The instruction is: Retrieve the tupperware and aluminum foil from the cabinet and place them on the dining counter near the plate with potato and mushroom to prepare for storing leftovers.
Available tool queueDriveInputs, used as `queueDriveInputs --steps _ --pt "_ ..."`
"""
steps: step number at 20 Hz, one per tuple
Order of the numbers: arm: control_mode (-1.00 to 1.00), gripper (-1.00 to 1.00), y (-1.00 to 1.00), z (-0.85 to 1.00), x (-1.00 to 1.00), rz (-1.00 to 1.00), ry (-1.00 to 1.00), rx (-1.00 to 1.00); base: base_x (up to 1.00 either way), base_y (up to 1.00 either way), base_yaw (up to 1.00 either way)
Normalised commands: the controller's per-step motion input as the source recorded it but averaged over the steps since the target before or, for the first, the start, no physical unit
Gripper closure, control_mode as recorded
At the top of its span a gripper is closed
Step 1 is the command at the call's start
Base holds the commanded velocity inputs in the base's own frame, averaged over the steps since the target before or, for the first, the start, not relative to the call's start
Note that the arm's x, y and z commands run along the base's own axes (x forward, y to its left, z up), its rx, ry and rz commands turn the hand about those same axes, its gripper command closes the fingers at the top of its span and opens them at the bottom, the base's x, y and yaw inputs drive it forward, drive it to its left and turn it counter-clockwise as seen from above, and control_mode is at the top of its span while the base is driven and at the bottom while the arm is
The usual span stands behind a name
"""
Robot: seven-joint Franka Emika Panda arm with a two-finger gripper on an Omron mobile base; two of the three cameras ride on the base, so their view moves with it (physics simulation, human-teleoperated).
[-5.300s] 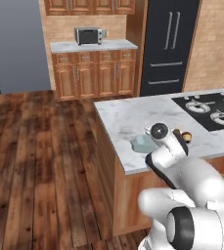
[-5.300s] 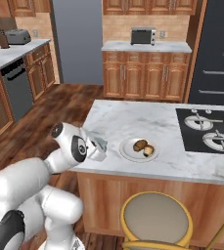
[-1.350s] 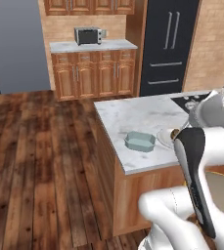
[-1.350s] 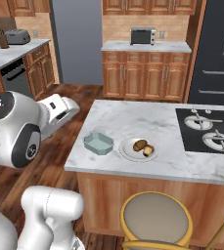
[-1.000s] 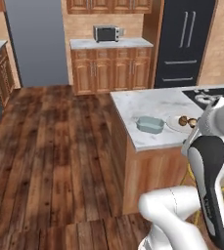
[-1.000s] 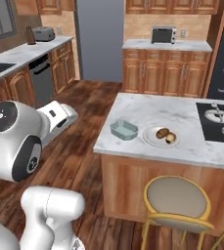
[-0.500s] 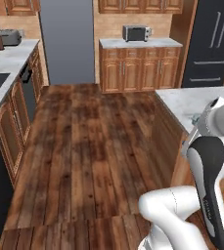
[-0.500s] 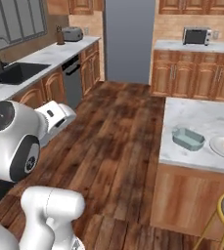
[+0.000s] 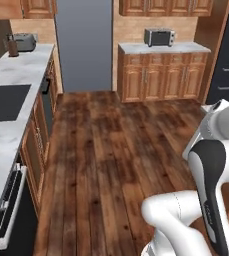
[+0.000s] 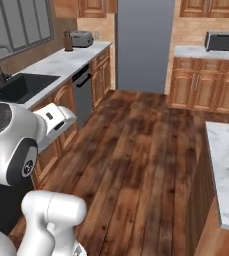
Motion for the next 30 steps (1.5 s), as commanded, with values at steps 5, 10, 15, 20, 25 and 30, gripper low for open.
queueDriveInputs --steps 5,10,15,20,25,30 --pt "1.00 -1.00 0.00 0.00 0.00 0.00 0.00 0.00 1.00 0.08 0.05" --pt "1.00 -1.00 0.00 0.00 0.00 0.00 0.00 0.00 1.00 -0.12 0.24" --pt "1.00 -1.00 0.00 0.00 0.00 0.00 0.00 0.00 1.00 -0.24 0.27" --pt "1.00 -1.00 0.00 0.00 0.00 0.00 0.00 0.00 1.00 -0.33 0.25" --pt "1.00 -1.00 0.00 0.00 0.00 0.00 0.00 0.00 1.00 -0.33 0.26" --pt "1.00 -1.00 0.00 0.00 0.00 0.00 0.00 0.00 1.00 -0.40 0.31"
